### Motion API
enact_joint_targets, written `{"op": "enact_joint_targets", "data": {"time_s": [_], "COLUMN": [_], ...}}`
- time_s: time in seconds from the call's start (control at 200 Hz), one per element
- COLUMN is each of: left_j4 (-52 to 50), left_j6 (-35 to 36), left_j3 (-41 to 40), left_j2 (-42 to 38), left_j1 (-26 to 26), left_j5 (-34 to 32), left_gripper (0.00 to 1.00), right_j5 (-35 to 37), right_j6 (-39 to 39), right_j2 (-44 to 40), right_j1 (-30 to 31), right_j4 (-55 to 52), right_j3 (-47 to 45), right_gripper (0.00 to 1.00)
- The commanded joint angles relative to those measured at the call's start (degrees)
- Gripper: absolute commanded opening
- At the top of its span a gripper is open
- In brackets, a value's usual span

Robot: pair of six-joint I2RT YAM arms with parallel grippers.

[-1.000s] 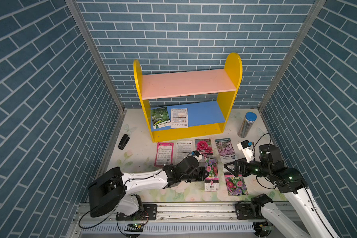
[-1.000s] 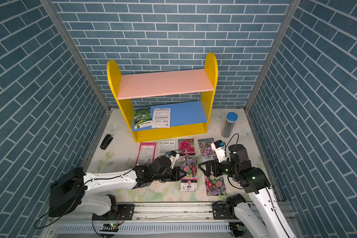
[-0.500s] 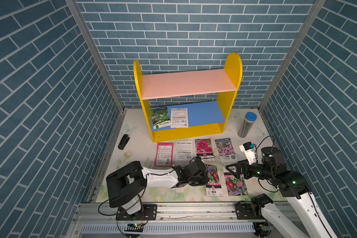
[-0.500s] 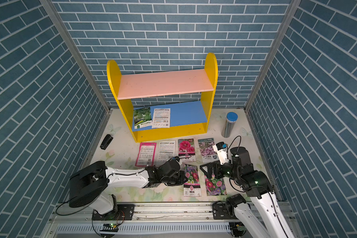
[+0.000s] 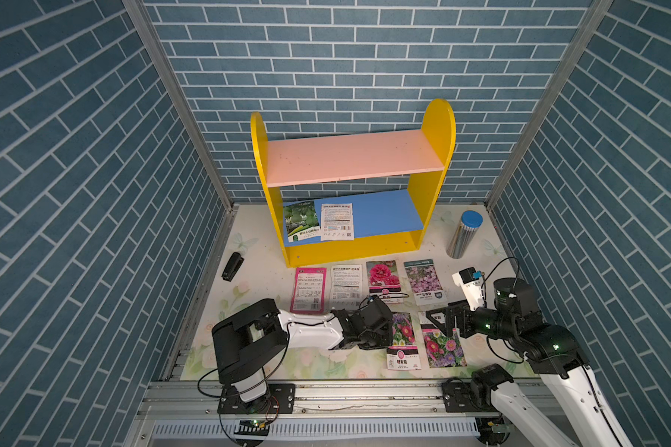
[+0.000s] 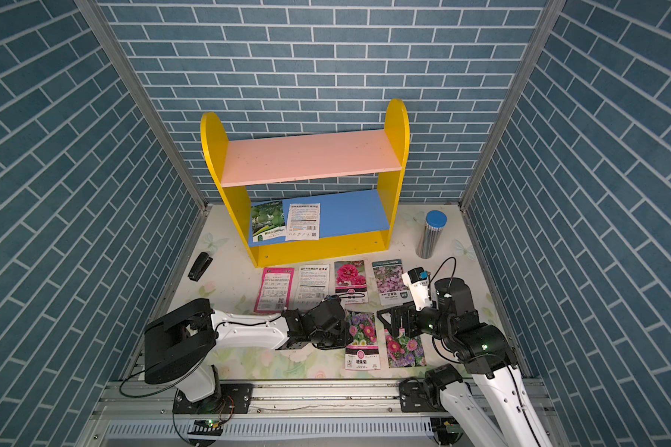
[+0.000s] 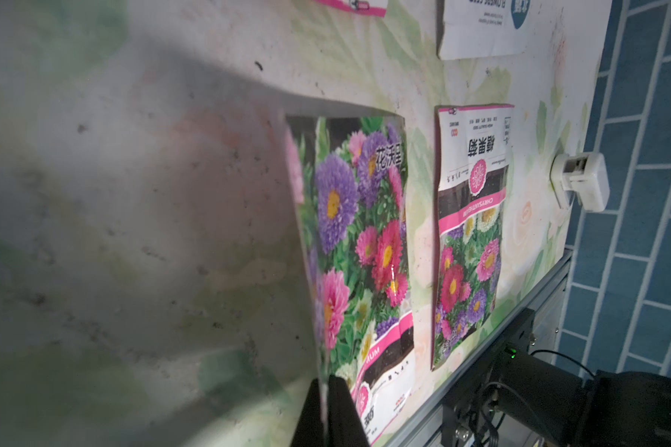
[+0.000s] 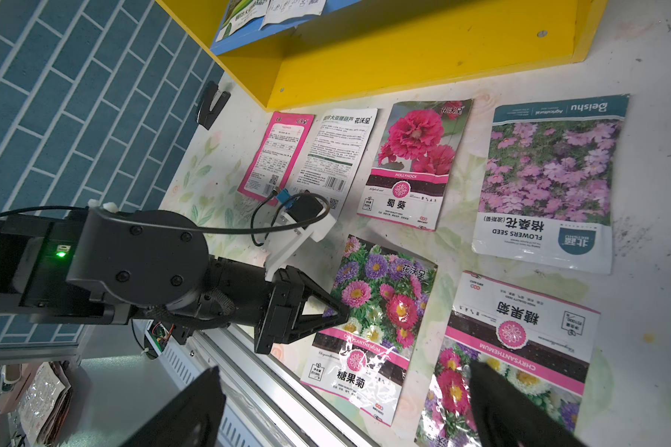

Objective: Take the seed bag off the shelf
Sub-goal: Place the seed packet at the center of the board.

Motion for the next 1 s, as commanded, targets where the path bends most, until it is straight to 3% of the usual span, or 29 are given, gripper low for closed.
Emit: {"op": "enact_joint_targets", "data": {"time_s": [0.0, 0.335, 0.43, 0.53, 0.6, 0.995], "left_j4": [-3.7, -11.8, -15.1, -18.8, -21.3, -27.4], "left_j6": [0.9, 5.4, 7.9, 10.9, 13.1, 26.6], "left_j3": [1.2, 4.7, 6.1, 8.2, 9.7, 13.5], "left_j2": [1.2, 2.2, 1.1, -1.1, -3.1, -17.6], "left_j1": [-0.3, 0.9, 1.8, 2.3, 2.7, 7.1], "left_j5": [-2.2, -5.7, -6.5, -7.4, -7.7, -12.4], "left_gripper": [0.18, 0.45, 0.61, 0.91, 1.0, 1.0], "right_j5": [1.4, 2.3, 2.5, 1.6, 2.2, -0.6], "right_j6": [-2.1, -2.2, -1.9, -1.7, -0.9, 0.7], "right_j2": [-0.1, 2.7, 2.5, 2.3, 2.2, 9.2], "right_j1": [0.2, 0.2, 0.2, 0.2, 0.2, 0.2], "right_j4": [-0.3, 1.0, 2.3, 5.3, 7.7, 28.5], "right_j3": [-0.4, -0.2, -0.9, -2.0, -2.4, -3.2], "right_gripper": [1.0, 1.0, 1.0, 1.0, 1.0, 1.0]}}
